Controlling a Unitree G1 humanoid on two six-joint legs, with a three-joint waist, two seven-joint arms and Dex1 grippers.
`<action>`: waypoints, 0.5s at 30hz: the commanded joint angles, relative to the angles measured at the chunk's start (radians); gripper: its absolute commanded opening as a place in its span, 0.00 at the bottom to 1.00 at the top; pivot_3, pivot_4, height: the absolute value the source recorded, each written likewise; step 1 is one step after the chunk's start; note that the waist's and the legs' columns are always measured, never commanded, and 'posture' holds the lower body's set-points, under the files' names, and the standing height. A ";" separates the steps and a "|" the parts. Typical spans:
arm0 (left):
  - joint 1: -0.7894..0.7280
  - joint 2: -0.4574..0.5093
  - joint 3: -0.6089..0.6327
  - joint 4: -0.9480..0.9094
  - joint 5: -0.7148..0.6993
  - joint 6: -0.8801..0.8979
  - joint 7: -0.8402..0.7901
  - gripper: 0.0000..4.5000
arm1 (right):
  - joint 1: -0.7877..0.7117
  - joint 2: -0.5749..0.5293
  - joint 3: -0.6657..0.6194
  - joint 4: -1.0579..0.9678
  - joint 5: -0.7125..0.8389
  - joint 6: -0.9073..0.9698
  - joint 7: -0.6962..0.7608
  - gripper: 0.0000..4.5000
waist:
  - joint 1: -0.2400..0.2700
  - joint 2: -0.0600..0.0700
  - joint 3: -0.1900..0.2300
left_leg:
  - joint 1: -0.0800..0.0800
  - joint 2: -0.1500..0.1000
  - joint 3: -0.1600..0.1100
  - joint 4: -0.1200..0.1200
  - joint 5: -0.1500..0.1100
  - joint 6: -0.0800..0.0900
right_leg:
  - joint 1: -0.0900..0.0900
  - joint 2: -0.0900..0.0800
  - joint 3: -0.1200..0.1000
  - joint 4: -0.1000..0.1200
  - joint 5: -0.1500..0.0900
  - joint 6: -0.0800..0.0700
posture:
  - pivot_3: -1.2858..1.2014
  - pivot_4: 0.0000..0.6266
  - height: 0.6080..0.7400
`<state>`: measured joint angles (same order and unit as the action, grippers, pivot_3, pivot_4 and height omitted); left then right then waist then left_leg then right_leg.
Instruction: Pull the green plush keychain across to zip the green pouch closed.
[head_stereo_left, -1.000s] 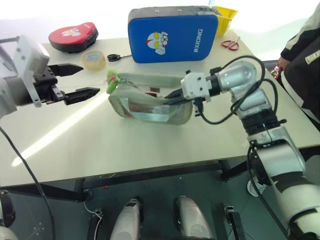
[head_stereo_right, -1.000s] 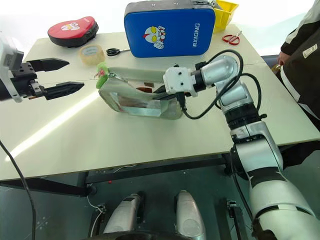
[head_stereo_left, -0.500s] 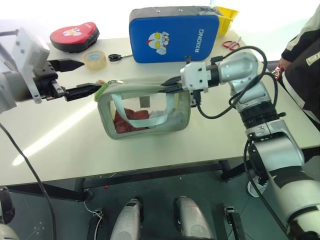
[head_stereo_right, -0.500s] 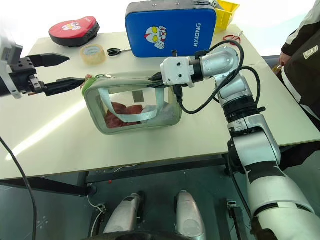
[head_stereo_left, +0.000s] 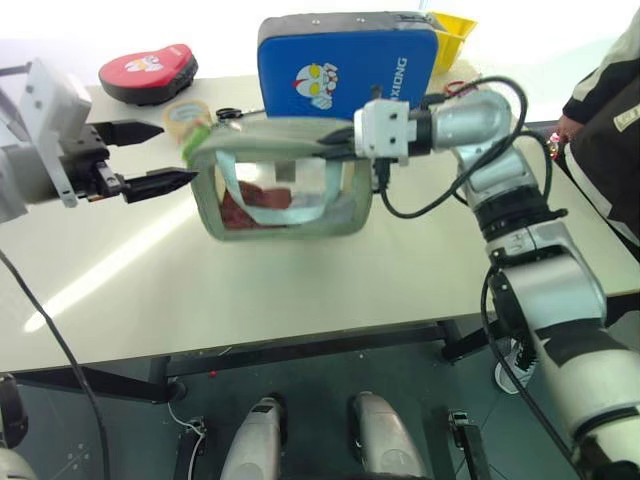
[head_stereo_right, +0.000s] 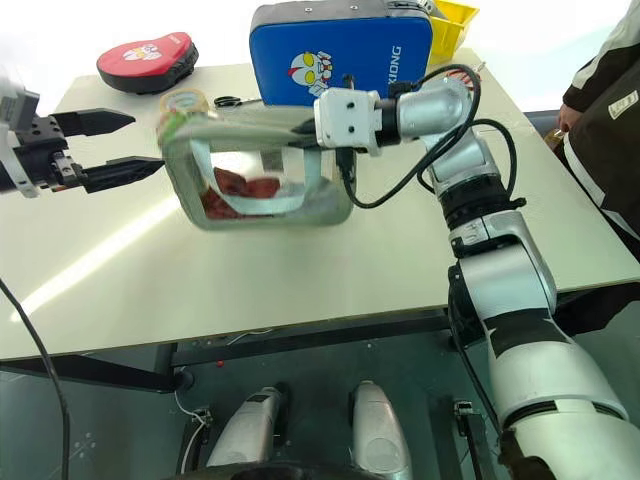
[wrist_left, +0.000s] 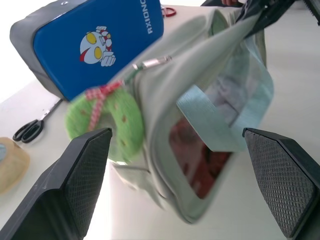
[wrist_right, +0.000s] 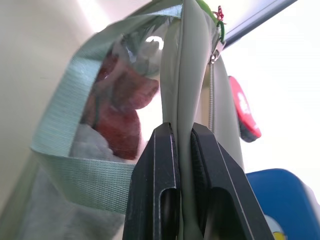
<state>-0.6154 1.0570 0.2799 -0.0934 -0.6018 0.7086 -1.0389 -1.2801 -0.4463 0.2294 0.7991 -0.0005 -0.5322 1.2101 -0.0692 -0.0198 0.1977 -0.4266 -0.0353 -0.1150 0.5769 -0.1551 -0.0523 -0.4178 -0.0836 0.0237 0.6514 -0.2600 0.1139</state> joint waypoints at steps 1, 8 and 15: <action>-0.018 0.018 0.011 0.006 0.007 -0.027 -0.011 1.00 | 0.007 -0.003 -0.024 -0.034 0.025 -0.032 0.011 0.01 | 0.001 0.000 0.000 | 0.000 0.000 0.000 0.000 0.000 0.000 | 0.000 0.000 0.000 0.000 0.000 0.000 | 0.52 0.24 1.00; -0.039 0.014 -0.012 0.027 0.012 -0.046 -0.023 1.00 | 0.100 0.006 0.010 -0.075 0.002 -0.068 0.035 0.01 | 0.000 0.000 0.000 | 0.000 0.000 0.000 0.000 0.000 0.000 | 0.000 0.000 0.000 0.000 0.000 0.000 | 0.52 0.24 1.00; -0.042 0.023 -0.015 0.041 0.018 -0.056 -0.035 1.00 | 0.156 -0.030 0.025 -0.202 0.056 0.066 0.139 0.01 | 0.000 0.000 0.000 | 0.000 0.000 0.000 0.000 0.000 0.000 | 0.000 0.000 0.000 0.001 0.000 0.000 | 0.52 0.24 1.00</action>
<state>-0.6391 1.0570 0.2473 -0.0462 -0.5905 0.6685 -1.0694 -1.1244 -0.4616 0.2640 0.6690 0.0117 -0.5168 1.3148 -0.0692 -0.0198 0.1976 -0.4261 -0.0352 -0.1150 0.5776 -0.1551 -0.0522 -0.4172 -0.0833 0.0237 0.6523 -0.2600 0.1140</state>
